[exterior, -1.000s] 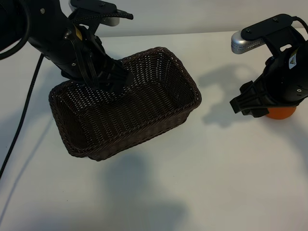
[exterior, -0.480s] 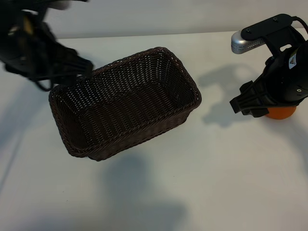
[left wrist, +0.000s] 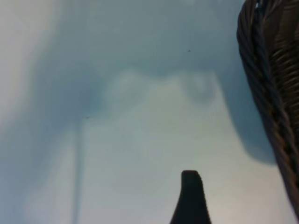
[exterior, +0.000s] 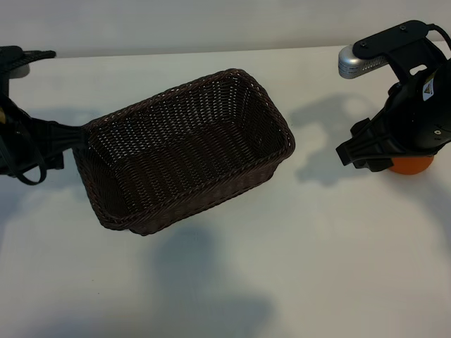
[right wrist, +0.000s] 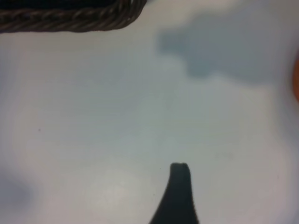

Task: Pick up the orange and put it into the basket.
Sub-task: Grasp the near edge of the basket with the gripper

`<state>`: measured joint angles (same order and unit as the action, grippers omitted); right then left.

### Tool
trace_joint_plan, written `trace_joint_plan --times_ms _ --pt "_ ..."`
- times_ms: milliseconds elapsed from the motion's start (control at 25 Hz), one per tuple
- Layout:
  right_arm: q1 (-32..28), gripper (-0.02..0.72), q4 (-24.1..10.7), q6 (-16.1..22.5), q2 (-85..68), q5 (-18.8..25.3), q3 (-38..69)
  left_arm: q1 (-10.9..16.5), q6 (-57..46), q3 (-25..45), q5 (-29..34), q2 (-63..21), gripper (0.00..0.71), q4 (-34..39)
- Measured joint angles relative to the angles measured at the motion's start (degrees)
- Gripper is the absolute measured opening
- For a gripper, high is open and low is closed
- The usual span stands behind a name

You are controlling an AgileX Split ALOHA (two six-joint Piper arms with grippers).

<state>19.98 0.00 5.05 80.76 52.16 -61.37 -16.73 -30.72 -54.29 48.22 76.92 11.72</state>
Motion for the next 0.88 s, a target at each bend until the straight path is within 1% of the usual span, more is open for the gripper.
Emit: trace_joint_plan --times_ms 160,240,480,880 --pt "0.0 0.595 0.34 0.0 0.0 0.0 0.0 3.38 -0.76 0.04 -4.65 1.94 0.557 -4.09" --pt "0.0 0.595 0.34 0.0 0.0 0.0 0.0 4.08 -0.97 0.04 -6.41 3.72 0.557 -6.15" --pt "0.0 0.595 0.34 0.0 0.0 0.0 0.0 4.13 -1.31 0.04 -10.49 9.4 0.557 -11.17" --pt "0.0 0.595 0.34 0.0 0.0 -0.01 0.0 4.13 -1.31 0.04 -12.13 15.21 0.557 -11.16"
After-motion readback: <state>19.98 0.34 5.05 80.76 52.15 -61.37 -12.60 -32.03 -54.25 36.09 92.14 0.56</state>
